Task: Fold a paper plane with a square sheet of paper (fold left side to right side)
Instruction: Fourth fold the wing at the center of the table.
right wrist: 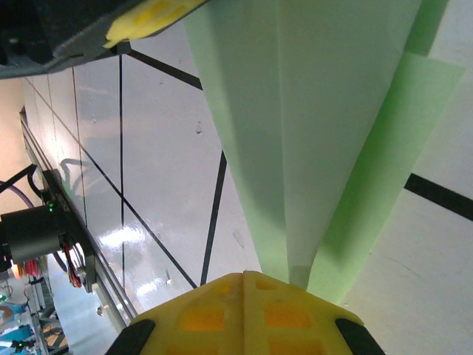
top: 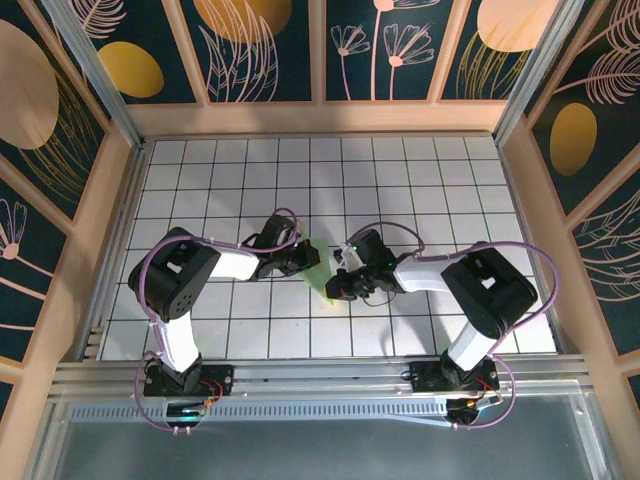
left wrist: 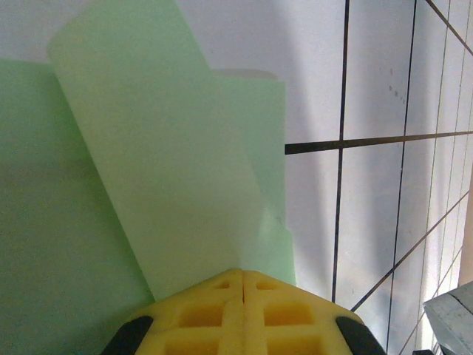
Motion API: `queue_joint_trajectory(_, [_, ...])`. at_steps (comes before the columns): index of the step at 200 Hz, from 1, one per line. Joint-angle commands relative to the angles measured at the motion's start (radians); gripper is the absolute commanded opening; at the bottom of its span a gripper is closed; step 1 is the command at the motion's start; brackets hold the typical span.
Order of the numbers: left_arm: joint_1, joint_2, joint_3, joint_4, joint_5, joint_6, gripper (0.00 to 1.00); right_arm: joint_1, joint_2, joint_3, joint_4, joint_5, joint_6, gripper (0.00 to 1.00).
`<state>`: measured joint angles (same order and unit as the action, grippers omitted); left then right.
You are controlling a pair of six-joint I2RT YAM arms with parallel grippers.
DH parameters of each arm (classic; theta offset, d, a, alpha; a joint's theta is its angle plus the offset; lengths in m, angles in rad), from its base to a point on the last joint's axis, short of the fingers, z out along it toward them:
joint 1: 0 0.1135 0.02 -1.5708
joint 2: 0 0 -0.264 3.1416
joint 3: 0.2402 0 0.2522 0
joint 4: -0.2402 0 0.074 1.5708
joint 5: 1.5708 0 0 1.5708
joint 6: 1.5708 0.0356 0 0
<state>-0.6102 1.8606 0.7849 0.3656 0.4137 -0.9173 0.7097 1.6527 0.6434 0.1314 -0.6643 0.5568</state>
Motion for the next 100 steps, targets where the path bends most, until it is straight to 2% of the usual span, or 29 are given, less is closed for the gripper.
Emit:
queue_joint_trajectory(1, [-0.001,0.025,-0.024,-0.092,-0.062,0.027,0.00,0.011,0.013,-0.018,0.012,-0.012,0.007,0.00])
queue_joint_trajectory(100, [-0.002,0.026,-0.017,-0.100,-0.065,0.029,0.00,0.017,0.005,-0.025,-0.022,0.021,-0.003,0.00])
